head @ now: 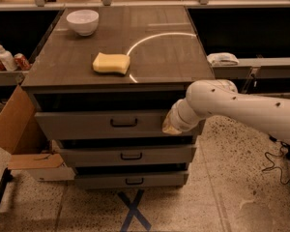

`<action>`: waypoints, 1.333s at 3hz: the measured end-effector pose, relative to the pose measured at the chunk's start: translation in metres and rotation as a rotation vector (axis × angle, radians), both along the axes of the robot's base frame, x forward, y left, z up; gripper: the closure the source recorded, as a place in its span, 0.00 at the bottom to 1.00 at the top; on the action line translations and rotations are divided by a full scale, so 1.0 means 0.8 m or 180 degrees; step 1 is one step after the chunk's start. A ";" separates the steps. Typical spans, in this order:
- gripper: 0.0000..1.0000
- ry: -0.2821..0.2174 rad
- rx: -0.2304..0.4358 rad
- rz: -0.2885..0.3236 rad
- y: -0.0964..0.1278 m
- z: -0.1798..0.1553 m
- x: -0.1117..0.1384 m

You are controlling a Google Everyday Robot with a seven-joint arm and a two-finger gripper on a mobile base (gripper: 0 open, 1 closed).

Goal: Close top drawer

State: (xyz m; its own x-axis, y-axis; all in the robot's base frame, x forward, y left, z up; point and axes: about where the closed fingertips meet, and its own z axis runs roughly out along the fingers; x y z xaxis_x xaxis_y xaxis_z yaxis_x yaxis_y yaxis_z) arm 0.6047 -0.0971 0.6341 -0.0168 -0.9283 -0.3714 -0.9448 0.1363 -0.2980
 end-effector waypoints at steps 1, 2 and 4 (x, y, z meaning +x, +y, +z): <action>1.00 -0.0054 0.0021 -0.0049 0.006 0.003 0.028; 1.00 -0.0054 0.0021 -0.0049 0.008 0.003 0.020; 1.00 -0.0295 0.0207 0.0281 -0.002 0.071 -0.066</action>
Offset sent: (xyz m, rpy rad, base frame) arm 0.0210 0.0047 0.0267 0.0272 -0.0736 -0.0003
